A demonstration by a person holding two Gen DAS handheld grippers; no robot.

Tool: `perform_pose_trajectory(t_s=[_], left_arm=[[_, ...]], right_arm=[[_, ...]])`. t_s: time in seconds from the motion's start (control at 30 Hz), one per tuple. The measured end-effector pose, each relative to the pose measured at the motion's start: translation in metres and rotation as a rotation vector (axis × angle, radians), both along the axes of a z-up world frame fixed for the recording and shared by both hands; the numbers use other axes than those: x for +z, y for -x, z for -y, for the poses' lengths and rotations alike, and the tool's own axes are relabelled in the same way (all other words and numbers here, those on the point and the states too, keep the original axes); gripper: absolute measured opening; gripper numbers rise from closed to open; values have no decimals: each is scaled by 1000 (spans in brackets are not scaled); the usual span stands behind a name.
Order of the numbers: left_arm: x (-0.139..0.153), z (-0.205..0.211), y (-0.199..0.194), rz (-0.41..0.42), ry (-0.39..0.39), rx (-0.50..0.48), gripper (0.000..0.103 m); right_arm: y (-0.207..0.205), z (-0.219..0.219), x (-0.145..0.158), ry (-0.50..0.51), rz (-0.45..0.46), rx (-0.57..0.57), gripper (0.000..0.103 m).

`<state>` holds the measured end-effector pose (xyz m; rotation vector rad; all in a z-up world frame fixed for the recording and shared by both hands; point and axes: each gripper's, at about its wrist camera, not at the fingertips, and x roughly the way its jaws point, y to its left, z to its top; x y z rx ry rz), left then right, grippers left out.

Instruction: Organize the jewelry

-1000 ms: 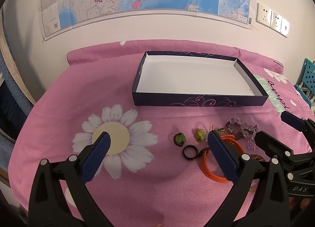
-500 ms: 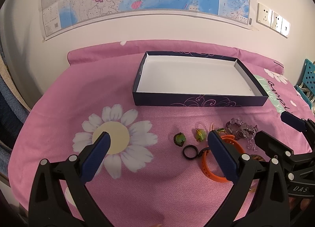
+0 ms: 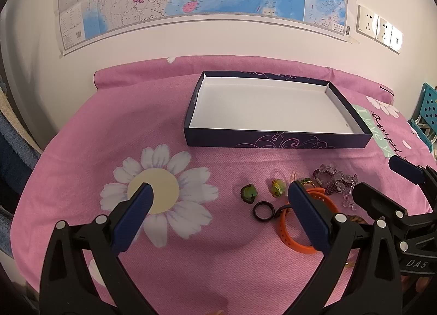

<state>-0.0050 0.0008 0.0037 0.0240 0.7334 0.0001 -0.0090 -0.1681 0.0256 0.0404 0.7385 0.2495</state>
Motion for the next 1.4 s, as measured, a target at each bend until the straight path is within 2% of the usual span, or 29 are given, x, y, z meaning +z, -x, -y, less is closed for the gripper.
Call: perform_pose_trajectory(t_s=[1.1,1.4], left_arm=[[-1,3,-3,-2,3,-5,97],[-7,1,-2,-17,35,-76,97]], right_arm=[[0,-3,-1,-6,-7,9,96],[3,8,-7,-26,-43,40,94]])
